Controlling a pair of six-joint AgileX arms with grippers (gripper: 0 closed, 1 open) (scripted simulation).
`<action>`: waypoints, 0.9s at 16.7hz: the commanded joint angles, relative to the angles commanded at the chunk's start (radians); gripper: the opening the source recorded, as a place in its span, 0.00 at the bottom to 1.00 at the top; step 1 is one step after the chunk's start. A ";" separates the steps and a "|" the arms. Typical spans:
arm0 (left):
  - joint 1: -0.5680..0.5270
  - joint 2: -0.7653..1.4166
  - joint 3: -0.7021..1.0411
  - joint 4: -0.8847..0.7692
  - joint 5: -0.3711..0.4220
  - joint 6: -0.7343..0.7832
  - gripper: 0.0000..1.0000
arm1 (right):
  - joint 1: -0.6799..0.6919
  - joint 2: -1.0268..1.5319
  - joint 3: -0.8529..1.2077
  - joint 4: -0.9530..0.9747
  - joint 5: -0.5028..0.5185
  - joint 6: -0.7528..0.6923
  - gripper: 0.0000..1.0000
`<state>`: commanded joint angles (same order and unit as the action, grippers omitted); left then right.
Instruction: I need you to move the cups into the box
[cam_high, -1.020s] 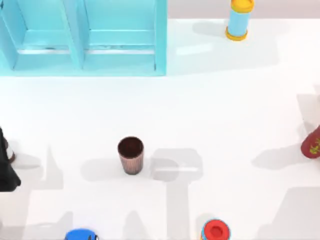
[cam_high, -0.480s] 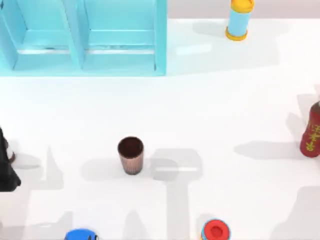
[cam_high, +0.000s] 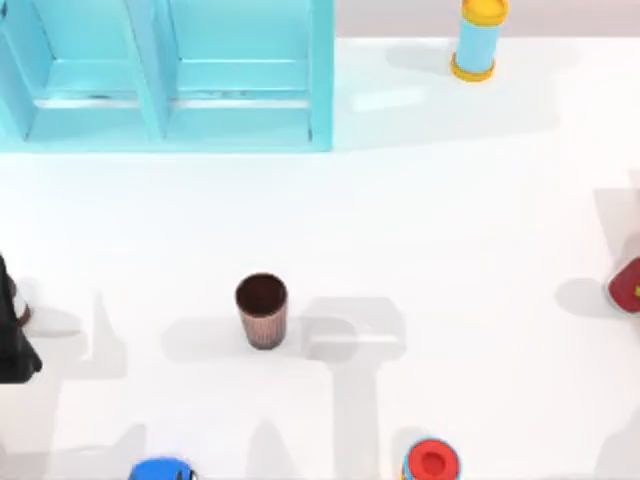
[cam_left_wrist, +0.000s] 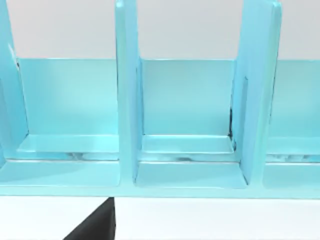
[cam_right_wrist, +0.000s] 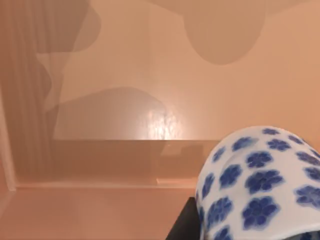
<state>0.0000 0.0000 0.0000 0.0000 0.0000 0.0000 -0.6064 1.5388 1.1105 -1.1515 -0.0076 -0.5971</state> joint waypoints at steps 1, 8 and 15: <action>0.000 0.000 0.000 0.000 0.000 0.000 1.00 | 0.000 0.000 0.000 0.000 0.000 0.000 0.00; 0.000 0.000 0.000 0.000 0.000 0.000 1.00 | 0.000 0.000 0.000 0.000 0.000 0.000 0.53; 0.000 0.000 0.000 0.000 0.000 0.000 1.00 | 0.000 0.000 0.000 0.000 0.000 0.000 1.00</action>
<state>0.0000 0.0000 0.0000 0.0000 0.0000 0.0000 -0.6064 1.5388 1.1105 -1.1515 -0.0076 -0.5971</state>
